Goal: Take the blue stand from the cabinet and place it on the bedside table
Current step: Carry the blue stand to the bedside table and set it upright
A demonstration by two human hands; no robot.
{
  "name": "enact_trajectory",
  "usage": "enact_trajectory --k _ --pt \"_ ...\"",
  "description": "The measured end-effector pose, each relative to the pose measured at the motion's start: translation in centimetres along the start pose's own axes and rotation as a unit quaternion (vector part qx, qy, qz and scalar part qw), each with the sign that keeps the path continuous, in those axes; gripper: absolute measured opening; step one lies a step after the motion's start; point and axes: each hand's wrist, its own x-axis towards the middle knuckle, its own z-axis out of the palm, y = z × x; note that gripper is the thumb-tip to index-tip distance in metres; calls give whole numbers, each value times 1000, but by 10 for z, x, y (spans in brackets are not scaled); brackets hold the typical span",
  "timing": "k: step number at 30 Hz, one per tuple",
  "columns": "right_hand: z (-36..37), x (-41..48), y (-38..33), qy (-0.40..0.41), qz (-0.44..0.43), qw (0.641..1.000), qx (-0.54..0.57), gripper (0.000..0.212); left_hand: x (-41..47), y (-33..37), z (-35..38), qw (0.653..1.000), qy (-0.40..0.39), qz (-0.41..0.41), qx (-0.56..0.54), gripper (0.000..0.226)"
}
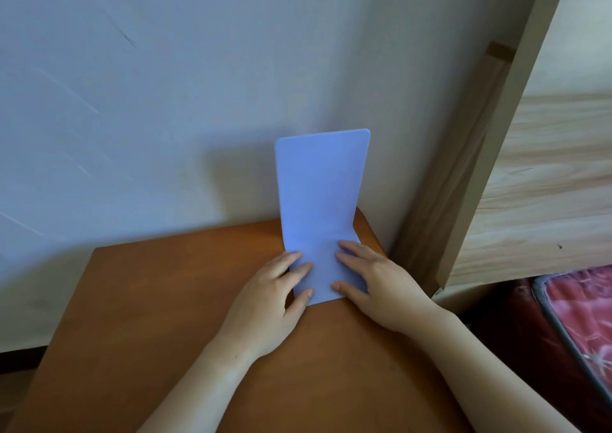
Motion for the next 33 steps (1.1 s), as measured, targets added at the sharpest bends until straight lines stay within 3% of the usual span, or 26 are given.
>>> enact_trajectory --k 3,16,22,33 --pt "0 2 -1 5 1 1000 -3 59 1 2 -1 1000 -3 -7 5 46" --pt "-2 3 0 -8 1 1000 -16 58 9 17 0 998 -47 -27 37 47" --pt "-3 5 -1 -12 4 1000 -24 58 9 14 6 998 -22 -61 -13 43" --pt "-3 4 2 -13 -1 1000 -7 57 7 17 7 998 -12 -66 5 39"
